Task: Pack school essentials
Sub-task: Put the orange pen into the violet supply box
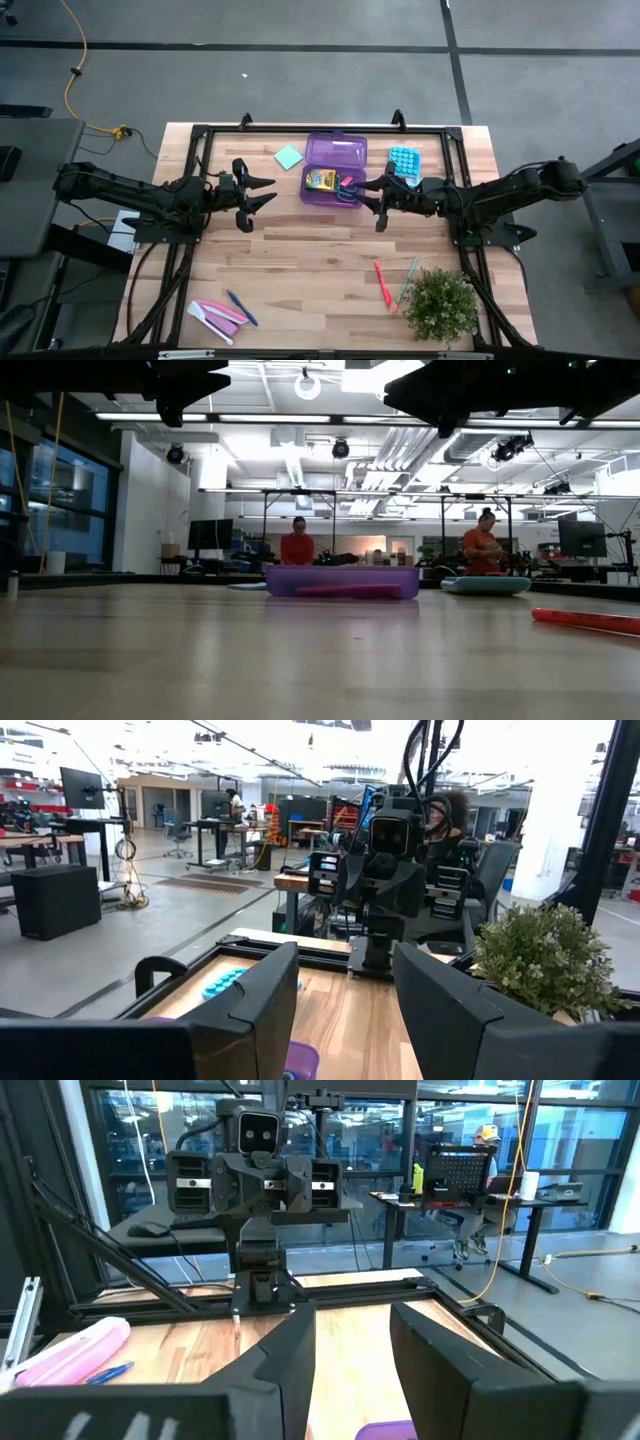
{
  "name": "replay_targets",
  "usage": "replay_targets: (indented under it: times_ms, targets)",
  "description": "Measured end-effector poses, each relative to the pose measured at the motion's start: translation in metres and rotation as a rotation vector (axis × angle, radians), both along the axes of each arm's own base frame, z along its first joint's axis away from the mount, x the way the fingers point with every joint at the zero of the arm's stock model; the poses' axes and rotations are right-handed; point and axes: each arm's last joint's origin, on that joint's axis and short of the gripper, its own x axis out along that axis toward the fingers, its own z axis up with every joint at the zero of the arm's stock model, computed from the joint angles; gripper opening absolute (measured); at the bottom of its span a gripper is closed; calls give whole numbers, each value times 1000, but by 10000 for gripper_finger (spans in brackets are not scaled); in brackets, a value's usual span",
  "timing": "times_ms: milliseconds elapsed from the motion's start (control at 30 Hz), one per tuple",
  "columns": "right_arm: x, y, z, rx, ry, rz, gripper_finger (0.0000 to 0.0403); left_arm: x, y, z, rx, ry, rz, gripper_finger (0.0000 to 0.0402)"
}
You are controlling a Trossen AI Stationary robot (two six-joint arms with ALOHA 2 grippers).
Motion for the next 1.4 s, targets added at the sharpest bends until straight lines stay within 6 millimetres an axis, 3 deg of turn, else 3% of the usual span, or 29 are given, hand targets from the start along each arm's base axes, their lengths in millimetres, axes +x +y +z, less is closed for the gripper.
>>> replay_targets:
  times_ms: [300, 633, 767, 967, 1133, 1267, 1400]
  targets:
    - [0, 0, -1, -13, 16, -1, 124, 0, 0, 0, -16, -5, -12, 156]
    - [1, 0, 0, 119, -9, -4, 124, 0, -1, 0, -41, -13, -18, 156]
    - [13, 7, 14, 187, 121, 8, 124, 0, -1, 0, -53, -17, -20, 156]
    - [28, 37, 25, 398, 606, -51, 124, 0, -1, -2, -54, 1, -19, 156]
    - [24, 85, 19, 674, 981, -118, 124, 0, -1, -2, -75, 1, -21, 156]
    - [26, 122, 12, 779, 1140, -247, 124, 0, -1, -2, -120, -14, -26, 156]
    - [35, 151, -13, 795, 1238, -348, 124, 0, -1, -2, -161, -27, -31, 156]
